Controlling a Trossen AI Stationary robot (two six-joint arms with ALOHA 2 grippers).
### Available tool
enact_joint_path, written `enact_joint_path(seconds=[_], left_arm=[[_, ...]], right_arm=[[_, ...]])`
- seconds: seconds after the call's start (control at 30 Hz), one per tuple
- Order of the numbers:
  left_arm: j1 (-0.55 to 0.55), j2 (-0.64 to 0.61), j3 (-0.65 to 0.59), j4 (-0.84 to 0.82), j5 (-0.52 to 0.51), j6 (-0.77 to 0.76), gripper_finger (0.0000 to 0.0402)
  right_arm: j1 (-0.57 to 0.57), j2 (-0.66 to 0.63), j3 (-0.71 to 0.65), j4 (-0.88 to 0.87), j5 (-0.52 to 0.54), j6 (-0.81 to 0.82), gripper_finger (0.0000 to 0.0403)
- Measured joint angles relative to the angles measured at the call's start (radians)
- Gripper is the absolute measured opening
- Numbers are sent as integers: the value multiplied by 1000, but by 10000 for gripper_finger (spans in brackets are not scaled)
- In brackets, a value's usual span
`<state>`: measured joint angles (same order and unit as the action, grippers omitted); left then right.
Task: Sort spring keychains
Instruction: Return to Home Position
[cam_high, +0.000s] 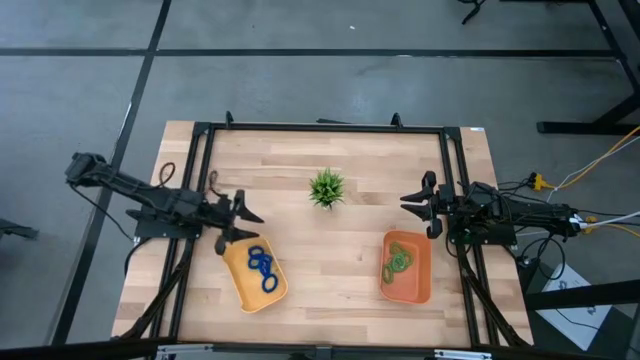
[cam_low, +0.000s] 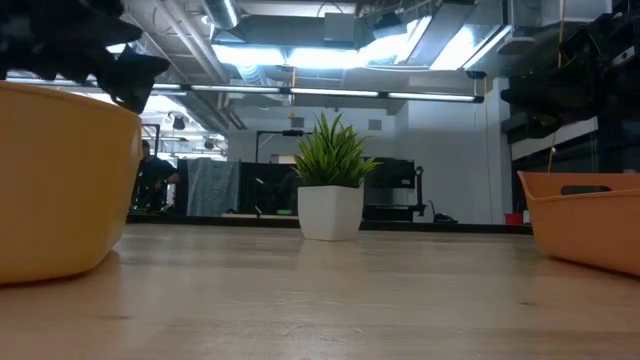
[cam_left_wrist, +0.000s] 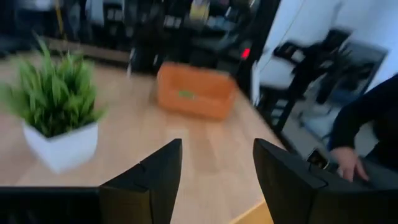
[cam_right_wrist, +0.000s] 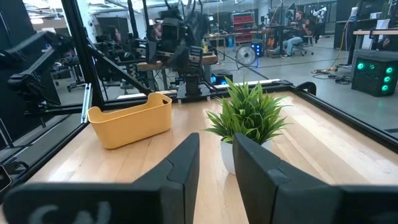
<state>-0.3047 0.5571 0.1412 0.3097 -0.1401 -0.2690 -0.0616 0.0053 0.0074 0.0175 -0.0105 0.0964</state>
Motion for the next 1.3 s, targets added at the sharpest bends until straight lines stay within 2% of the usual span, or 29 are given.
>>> enact_joint_path(seconds=[0.13,0.37,0.6,0.7,0.83,1.17,1.3], left_arm=[[47,-125,-101,93,72,46,194],[115,-216,-133,73,81,112,194],[194,-229,-133,-34,43,162,194],[216,-229,-133,-78,63,149,194],[223,-229,-133,-151,106,117,194],[223,-229,-133,-294,105,86,194],[223,-228,-132,-295,103,56,194]], right_arm=[[0,0,0,0,0,0,97],[0,0,0,0,0,0,97],[0,0,0,0,0,0,97],[0,0,0,0,0,0,97],[0,0,0,0,0,0,97],[0,0,0,0,0,0,97],[0,0,0,0,0,0,97]])
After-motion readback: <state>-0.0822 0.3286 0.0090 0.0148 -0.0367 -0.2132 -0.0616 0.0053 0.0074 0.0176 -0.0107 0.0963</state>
